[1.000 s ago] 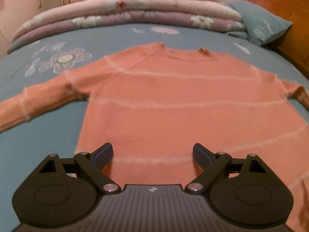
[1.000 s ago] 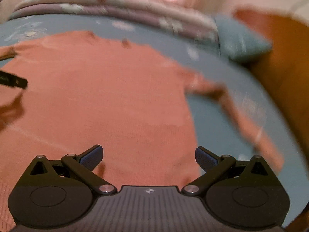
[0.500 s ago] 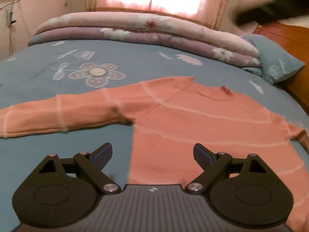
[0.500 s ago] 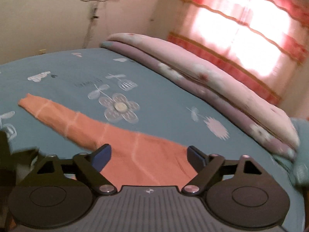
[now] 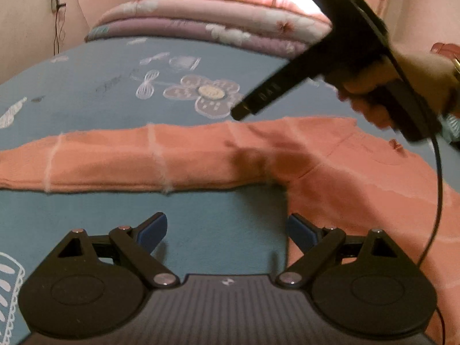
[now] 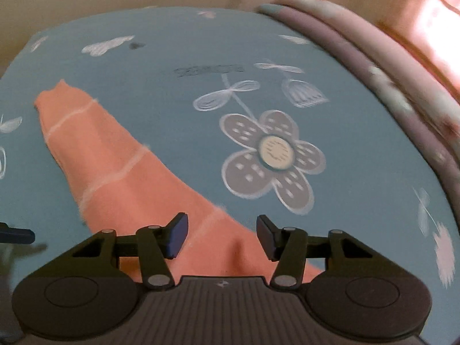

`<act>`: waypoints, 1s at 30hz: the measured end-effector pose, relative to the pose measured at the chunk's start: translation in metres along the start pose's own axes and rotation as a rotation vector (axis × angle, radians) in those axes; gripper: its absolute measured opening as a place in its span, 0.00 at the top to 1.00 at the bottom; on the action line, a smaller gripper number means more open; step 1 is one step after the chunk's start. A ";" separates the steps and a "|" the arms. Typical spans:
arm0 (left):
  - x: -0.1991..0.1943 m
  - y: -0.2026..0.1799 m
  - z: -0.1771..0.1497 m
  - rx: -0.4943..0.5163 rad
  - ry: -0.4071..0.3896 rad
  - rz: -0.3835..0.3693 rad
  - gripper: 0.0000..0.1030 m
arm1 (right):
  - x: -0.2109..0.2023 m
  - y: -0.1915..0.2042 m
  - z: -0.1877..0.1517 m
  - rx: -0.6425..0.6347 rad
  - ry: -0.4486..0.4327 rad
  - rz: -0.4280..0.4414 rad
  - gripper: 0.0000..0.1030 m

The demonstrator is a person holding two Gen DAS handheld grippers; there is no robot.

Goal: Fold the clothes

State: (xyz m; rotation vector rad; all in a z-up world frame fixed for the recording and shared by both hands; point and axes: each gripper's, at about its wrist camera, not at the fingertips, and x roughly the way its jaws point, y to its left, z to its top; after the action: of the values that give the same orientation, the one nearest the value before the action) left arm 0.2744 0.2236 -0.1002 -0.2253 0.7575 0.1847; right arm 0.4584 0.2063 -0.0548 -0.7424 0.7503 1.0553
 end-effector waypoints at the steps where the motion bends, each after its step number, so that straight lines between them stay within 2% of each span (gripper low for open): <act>1: 0.004 -0.001 0.000 0.003 0.012 0.004 0.12 | 0.007 -0.001 0.006 -0.020 0.005 0.023 0.44; 3: 0.006 -0.007 0.001 0.018 0.016 -0.011 0.12 | 0.019 -0.004 0.016 -0.059 0.018 0.072 0.44; 8: 0.006 -0.022 0.002 0.032 0.020 -0.131 0.12 | 0.032 -0.005 0.027 -0.140 0.054 0.149 0.44; 12: 0.010 -0.038 -0.001 0.084 0.036 -0.151 0.12 | 0.039 -0.008 0.025 -0.157 0.060 0.172 0.44; 16: 0.011 -0.044 -0.004 0.094 0.047 -0.158 0.12 | 0.052 -0.014 0.024 -0.142 0.097 0.196 0.45; 18: 0.012 -0.043 -0.004 0.088 0.047 -0.161 0.12 | 0.057 -0.016 0.022 -0.133 0.120 0.214 0.53; 20: 0.012 -0.042 -0.005 0.083 0.048 -0.161 0.12 | 0.058 -0.015 0.019 -0.124 0.113 0.238 0.71; 21: 0.013 -0.042 -0.005 0.079 0.049 -0.158 0.12 | 0.057 -0.014 0.018 -0.124 0.108 0.240 0.74; 23: 0.013 -0.042 -0.004 0.075 0.051 -0.156 0.12 | 0.056 -0.010 0.017 -0.119 0.100 0.220 0.90; 30: 0.012 -0.039 -0.004 0.064 0.044 -0.167 0.12 | 0.056 -0.011 0.025 -0.100 0.060 0.144 0.94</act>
State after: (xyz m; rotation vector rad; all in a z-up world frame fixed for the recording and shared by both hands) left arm 0.2901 0.1859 -0.1059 -0.2310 0.7834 -0.0029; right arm 0.4901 0.2495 -0.0857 -0.8175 0.8167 1.2120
